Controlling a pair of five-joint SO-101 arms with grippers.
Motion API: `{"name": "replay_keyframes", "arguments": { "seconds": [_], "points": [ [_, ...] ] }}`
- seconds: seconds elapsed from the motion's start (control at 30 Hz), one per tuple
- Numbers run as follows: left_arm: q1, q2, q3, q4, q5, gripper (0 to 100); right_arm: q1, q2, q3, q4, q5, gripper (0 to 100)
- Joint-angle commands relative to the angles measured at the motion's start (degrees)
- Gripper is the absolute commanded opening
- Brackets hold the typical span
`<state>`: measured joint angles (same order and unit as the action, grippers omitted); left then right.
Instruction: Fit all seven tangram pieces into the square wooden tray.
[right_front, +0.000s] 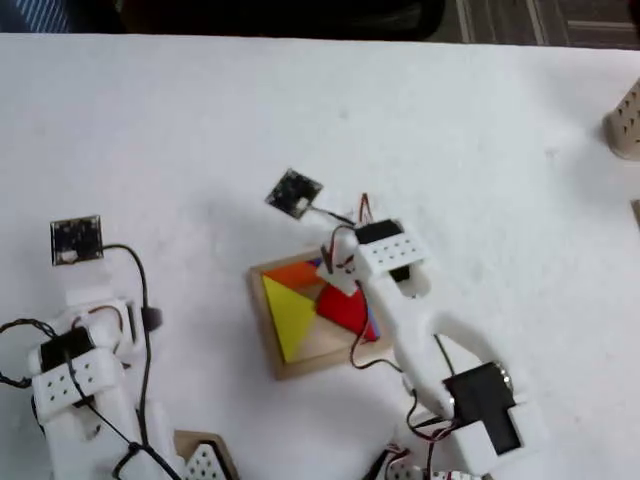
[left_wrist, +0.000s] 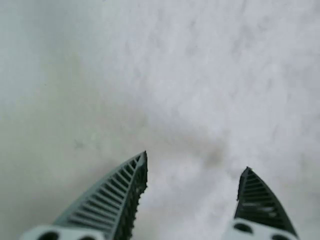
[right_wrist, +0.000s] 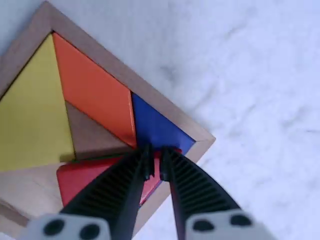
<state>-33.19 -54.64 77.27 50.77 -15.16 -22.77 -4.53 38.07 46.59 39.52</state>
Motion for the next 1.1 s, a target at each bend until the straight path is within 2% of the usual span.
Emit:
{"name": "replay_keyframes", "arguments": {
  "seconds": [0.0,0.3,0.5,0.63,0.7,0.9,1.07],
  "points": [
    [0.75,-0.84,0.0,-1.32,-0.44,11,3.82,-3.91,1.41,0.57,0.97,1.8],
    [0.75,-0.75,0.0,-1.32,-0.44,11,8.22,-15.16,11.25,0.57,3.43,1.8],
    [0.75,-0.66,0.0,-1.32,-0.44,11,13.49,-26.07,11.87,0.75,-0.7,1.8],
    [0.75,-0.66,0.0,-1.32,-0.44,11,18.59,-31.78,11.6,5.41,0.0,1.8],
    [0.75,-0.66,0.0,-1.32,-0.44,11,21.85,-33.19,11.87,9.01,2.81,1.8],
    [0.75,-0.66,0.0,-1.32,-0.44,11,32.92,-27.91,11.96,12.0,9.23,1.8],
    [0.75,-0.66,0.0,-1.32,-0.44,11,33.89,-15.43,12.04,12.0,13.1,1.9]
  ]
}}
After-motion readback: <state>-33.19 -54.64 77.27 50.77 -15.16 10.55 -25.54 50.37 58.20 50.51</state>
